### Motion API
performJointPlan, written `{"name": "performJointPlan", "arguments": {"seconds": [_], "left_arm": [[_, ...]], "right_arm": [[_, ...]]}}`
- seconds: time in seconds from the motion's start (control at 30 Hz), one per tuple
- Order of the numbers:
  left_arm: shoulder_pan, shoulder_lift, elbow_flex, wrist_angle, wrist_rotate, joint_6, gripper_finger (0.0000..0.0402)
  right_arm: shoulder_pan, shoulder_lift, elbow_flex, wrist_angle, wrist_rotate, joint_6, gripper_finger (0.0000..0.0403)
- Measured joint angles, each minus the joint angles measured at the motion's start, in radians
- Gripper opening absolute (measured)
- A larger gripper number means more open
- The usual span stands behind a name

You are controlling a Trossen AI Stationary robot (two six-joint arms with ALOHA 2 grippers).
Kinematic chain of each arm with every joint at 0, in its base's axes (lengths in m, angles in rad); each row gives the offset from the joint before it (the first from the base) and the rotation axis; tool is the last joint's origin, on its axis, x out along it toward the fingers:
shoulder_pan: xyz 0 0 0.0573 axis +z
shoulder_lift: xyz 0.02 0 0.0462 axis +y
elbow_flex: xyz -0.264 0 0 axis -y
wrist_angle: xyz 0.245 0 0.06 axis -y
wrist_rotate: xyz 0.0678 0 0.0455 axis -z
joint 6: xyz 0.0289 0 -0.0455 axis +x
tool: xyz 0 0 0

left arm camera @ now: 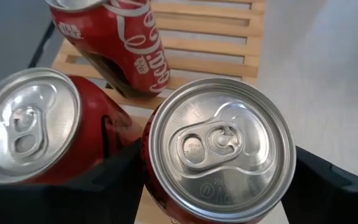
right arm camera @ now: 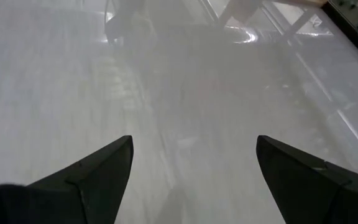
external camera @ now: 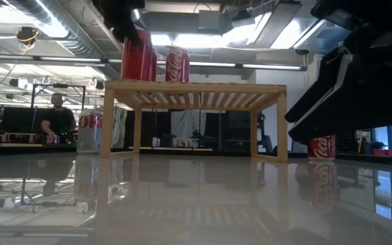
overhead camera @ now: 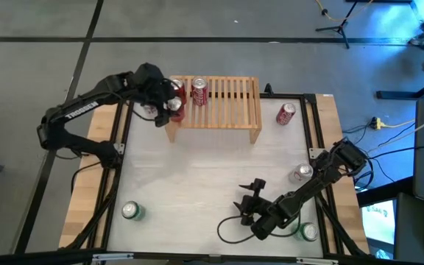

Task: Place canned beverage on shelf
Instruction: Put the red and black soda can on the shelf aligned with the other red and black soda can

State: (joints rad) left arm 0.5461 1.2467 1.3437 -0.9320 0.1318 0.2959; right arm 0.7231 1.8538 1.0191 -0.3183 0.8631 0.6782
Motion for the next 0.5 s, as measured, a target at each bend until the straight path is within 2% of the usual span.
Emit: {"name": "performJointPlan", "arguments": {"seconds": [0.3, 0.5], "left_arm": [[0.027, 0.01, 0.0, 0.005, 0.014, 0.001, 0.0315], [0.027, 0.01, 0.0, 0.005, 0.009, 0.026, 0.0322]], "right_arm": [[0.001, 0.0, 0.0, 0.001, 0.009, -0.024, 0.0337], [0.001, 0.0, 0.0, 0.003, 0.009, -0.03, 0.0337]]}}
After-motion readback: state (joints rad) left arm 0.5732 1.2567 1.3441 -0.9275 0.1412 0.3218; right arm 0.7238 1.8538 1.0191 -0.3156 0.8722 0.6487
